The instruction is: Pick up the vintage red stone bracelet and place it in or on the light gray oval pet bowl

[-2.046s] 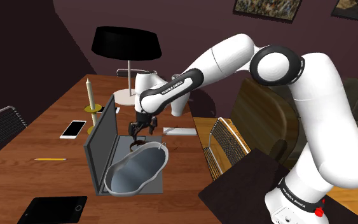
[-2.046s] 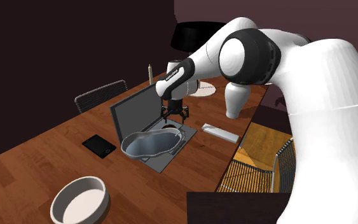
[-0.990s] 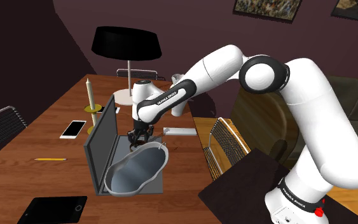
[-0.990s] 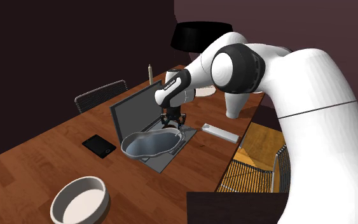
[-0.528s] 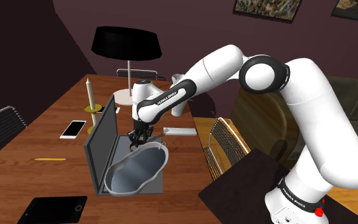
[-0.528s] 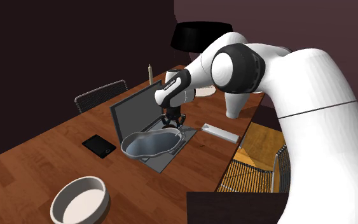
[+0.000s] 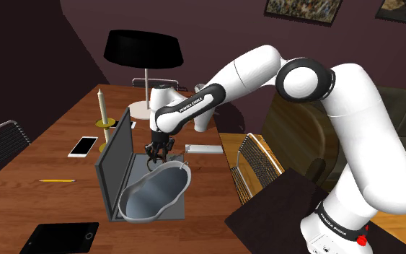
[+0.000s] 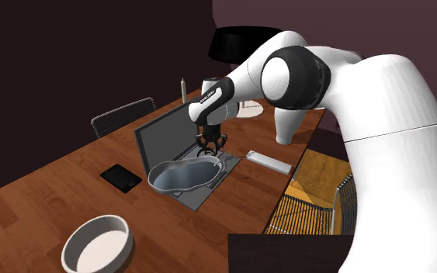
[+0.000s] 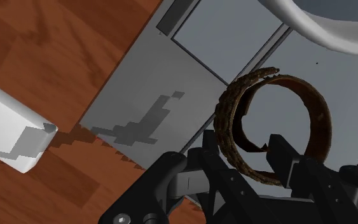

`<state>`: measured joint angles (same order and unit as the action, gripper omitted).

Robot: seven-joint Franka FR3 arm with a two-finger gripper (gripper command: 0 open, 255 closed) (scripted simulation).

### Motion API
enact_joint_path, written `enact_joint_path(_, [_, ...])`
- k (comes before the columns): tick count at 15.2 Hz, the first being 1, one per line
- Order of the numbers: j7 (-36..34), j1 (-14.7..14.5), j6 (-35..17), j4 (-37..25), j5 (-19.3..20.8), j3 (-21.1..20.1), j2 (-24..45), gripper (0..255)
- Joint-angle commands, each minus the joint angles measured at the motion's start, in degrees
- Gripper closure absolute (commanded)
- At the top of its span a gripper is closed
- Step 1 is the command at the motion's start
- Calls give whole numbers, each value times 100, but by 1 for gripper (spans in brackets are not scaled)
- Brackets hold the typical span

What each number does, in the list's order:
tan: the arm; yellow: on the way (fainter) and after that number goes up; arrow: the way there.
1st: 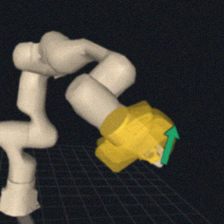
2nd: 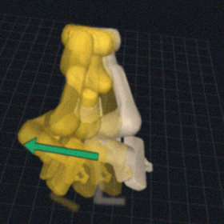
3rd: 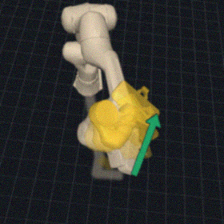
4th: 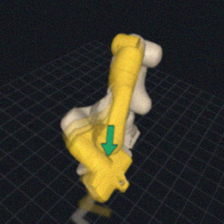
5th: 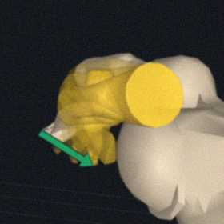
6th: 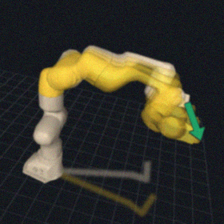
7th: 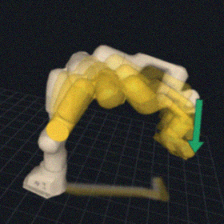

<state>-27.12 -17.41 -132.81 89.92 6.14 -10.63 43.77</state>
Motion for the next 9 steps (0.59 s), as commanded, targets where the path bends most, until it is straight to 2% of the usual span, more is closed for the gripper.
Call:
enact_joint_path(1, [-2, 7, 104, 13, -17, -16, -117, 255])
enact_joint_path(9, [16, 45, 498, 8, -79, -70, -508, 255])
